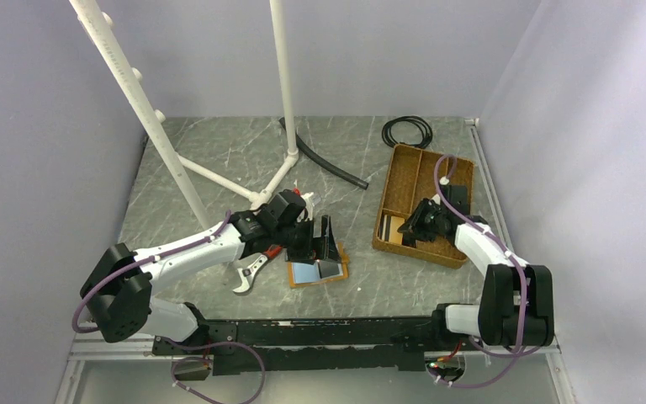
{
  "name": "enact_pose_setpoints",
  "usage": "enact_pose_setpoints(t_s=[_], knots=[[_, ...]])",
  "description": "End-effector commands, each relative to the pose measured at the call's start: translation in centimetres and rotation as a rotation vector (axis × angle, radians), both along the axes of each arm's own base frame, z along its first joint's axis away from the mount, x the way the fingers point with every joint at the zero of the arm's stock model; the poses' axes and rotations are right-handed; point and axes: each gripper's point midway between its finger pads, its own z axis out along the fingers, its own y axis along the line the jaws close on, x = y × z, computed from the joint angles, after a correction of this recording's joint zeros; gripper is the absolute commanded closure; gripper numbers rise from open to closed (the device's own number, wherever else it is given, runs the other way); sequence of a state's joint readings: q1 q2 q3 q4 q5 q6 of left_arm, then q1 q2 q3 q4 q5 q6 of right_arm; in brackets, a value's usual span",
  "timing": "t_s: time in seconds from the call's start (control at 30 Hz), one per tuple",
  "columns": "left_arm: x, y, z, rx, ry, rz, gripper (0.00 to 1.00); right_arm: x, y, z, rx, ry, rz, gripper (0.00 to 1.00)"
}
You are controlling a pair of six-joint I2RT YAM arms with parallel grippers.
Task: Put the credit cards into the card holder
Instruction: Pick up the credit card from the storage box.
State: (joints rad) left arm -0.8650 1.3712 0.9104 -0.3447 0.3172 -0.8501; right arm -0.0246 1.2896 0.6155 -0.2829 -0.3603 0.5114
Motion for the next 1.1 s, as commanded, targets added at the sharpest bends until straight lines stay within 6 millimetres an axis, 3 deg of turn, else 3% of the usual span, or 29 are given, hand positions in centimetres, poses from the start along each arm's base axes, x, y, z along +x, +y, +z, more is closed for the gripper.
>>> enact_pose_setpoints(t_s=[0.0, 0.2, 0.37, 0.47, 0.63, 0.8, 1.07], knots=[[0.1, -0.3, 2.0, -0.049, -0.049, -0.024, 0.06, -1.6, -2.0, -1.8, -0.076, 0.063, -0.078, 0.85], [0.1, -0.2, 1.8, -0.045, -0.046, -0.019, 0.06, -1.4, -3.0, -1.0, -0.121, 0.049, -0.097, 0.98], [0.1, -0.2, 1.9, -0.046, -0.049, -0.022, 0.06, -1.0, -1.7, 0.4, -0.066, -0.016, -0.031, 1.0], [0.2, -0.4, 1.9, -0.045, -0.05, -0.026, 0.06, -0.7, -1.5, 1.7, -0.062, -0.061, -0.015, 0.84], [0.2, -0.6, 1.8, -0.049, -0.045, -0.03, 0.06, 0.3, -1.2, 3.6, -0.056, -0.127, 0.015, 0.7], [0.3, -0.9, 1.5, -0.049, -0.029, -0.027, 0.01, 0.9, 0.0, 3.2, 0.016, -0.103, 0.059, 0.67], [0.3, -0.8, 1.8, -0.055, -0.031, -0.027, 0.01, 1.0, 0.4, 2.5, 0.037, -0.087, 0.078, 0.66]])
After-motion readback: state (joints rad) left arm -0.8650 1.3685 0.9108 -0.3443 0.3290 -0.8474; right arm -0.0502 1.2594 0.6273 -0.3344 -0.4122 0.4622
